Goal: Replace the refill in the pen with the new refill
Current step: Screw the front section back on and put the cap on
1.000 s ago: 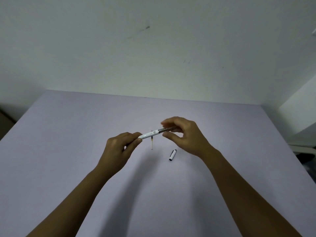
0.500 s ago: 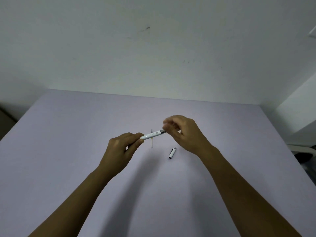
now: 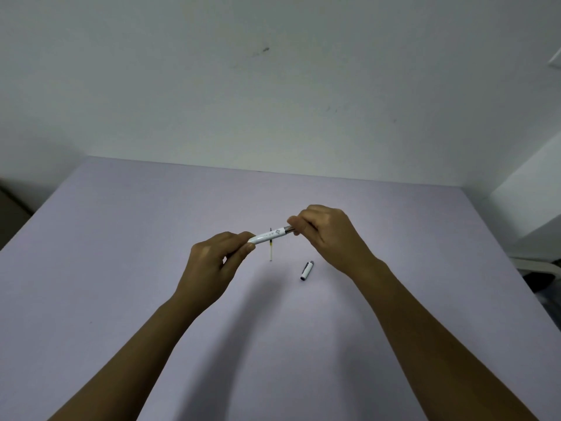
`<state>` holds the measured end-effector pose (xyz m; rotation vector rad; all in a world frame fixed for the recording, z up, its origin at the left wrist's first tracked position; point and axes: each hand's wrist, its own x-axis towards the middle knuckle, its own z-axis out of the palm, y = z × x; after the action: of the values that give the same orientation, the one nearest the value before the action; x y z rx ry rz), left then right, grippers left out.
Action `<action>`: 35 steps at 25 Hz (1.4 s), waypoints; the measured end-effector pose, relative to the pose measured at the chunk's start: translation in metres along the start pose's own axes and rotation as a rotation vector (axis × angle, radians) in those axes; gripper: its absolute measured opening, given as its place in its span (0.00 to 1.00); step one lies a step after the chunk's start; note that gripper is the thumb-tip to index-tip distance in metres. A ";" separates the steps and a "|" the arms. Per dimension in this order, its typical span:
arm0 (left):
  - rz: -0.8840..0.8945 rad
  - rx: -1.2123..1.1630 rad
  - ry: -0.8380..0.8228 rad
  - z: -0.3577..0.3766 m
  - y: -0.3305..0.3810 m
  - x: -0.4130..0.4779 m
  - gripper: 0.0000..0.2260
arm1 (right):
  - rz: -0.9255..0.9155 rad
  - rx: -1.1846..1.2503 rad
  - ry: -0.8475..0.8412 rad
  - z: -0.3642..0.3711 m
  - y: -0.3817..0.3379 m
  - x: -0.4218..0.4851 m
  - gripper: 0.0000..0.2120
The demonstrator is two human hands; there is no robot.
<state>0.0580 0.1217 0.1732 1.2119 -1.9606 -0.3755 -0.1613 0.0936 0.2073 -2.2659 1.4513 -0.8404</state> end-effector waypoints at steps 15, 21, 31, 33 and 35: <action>0.002 0.005 0.048 -0.005 -0.001 0.000 0.07 | -0.048 -0.050 -0.073 -0.001 -0.009 0.008 0.11; 0.002 0.024 0.088 -0.006 -0.004 -0.001 0.08 | -0.034 0.118 -0.014 0.000 0.000 0.007 0.19; -0.016 0.056 0.085 -0.005 -0.022 0.004 0.08 | 0.663 0.140 0.175 0.091 0.113 -0.021 0.17; -0.020 0.063 0.073 -0.002 -0.028 0.007 0.08 | 0.748 0.026 0.056 0.116 0.134 -0.032 0.15; -0.035 0.064 0.067 0.001 -0.036 0.009 0.08 | 0.793 -0.009 -0.025 0.138 0.149 -0.040 0.15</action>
<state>0.0773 0.0964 0.1551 1.2841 -1.9091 -0.2883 -0.1929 0.0598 0.0062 -1.4586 2.0927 -0.5340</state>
